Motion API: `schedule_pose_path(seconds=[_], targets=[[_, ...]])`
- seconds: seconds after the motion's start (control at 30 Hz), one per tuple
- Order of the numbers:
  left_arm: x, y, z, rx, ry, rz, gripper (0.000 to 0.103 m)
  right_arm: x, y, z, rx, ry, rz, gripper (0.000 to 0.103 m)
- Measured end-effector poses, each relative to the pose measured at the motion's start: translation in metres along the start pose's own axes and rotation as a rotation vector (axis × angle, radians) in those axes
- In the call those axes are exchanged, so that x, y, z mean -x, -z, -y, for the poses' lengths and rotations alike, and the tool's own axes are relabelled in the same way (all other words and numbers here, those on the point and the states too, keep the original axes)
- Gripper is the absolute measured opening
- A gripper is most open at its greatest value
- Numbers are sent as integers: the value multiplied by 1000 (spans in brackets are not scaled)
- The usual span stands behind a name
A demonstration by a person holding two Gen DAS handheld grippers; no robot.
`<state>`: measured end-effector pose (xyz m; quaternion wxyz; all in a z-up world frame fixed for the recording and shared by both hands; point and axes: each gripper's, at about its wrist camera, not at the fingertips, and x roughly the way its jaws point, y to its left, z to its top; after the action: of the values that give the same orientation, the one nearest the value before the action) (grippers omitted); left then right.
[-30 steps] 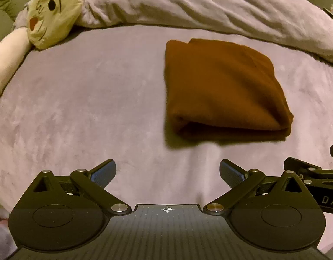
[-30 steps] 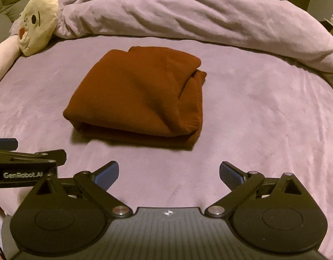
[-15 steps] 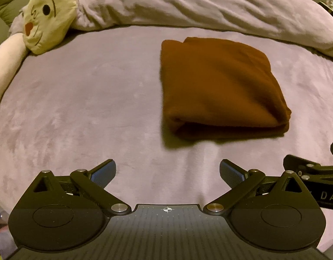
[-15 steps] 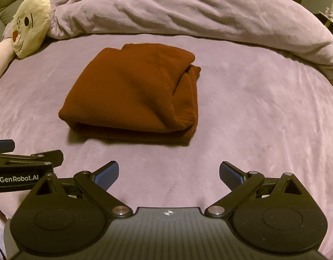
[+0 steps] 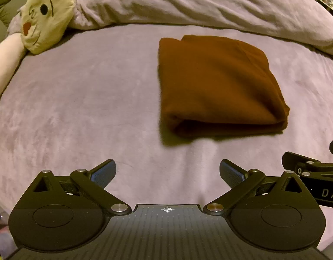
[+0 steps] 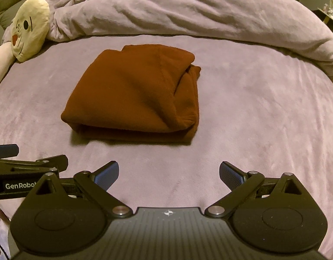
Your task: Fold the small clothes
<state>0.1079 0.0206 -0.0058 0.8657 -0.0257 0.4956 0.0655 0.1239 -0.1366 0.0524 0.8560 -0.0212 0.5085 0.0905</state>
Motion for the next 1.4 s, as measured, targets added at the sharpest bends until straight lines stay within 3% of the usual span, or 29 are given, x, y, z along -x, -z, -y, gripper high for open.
schedule_pose_path(seconds=[1.4], targets=[[2,2,6,9,-1,-7,103,5,2,3,-7,-14,12,99]])
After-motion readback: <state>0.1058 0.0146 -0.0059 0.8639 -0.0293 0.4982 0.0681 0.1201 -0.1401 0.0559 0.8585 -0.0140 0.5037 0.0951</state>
